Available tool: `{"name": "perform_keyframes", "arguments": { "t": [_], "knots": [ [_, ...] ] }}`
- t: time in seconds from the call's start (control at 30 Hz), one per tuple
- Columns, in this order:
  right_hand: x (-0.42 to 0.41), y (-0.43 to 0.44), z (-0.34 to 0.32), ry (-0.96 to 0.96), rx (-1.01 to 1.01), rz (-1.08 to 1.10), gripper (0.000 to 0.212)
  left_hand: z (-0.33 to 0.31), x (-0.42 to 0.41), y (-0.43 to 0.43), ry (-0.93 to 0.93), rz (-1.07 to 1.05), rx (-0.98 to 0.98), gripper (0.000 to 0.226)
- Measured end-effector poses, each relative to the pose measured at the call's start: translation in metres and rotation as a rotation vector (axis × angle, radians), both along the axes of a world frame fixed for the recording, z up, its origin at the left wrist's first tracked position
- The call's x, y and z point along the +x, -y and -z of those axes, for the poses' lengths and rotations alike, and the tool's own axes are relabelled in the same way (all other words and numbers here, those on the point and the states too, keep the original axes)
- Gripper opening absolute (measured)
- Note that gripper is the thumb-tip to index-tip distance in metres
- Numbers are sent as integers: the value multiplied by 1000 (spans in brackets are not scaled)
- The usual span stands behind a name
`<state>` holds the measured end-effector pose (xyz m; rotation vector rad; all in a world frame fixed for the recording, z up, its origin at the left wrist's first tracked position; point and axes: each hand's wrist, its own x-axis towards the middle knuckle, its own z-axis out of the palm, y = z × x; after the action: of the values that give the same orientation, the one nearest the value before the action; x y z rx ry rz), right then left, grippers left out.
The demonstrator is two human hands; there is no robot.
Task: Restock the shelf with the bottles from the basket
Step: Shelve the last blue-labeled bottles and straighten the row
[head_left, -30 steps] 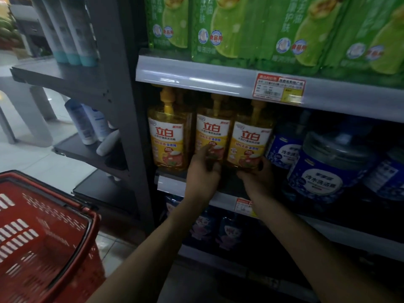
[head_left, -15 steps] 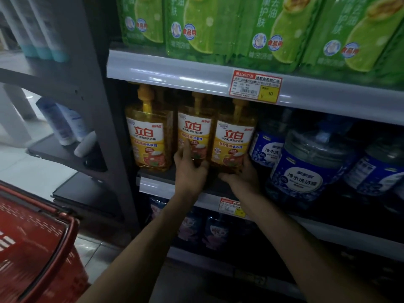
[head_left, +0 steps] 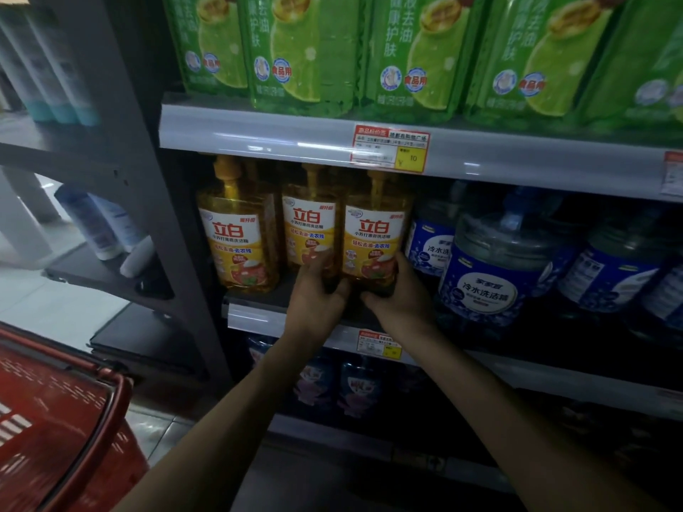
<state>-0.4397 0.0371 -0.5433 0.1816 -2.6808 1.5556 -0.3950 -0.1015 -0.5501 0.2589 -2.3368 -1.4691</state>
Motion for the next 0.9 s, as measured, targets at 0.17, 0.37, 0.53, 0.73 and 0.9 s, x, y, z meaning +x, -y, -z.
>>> {"name": "perform_keyframes", "arguments": {
  "t": [0.17, 0.37, 0.53, 0.73, 0.9],
  "knots": [
    [12, -7, -11, -109, 36, 8, 87, -31, 16, -8, -19, 75, 29, 38],
    [39, -49, -36, -262, 147, -61, 81, -49, 46, -20, -105, 152, -32, 43],
    [57, -92, -56, -332, 117, -87, 76, -62, 47, -52, -166, 154, -168, 67],
    [77, -144, -48, -387, 39, 33, 72, -67, 50, -105, -209, 217, -250, 64],
    [65, -178, -47, -349, -2, 163, 69, -55, 47, -134, -175, 218, -380, 75]
  ]
}}
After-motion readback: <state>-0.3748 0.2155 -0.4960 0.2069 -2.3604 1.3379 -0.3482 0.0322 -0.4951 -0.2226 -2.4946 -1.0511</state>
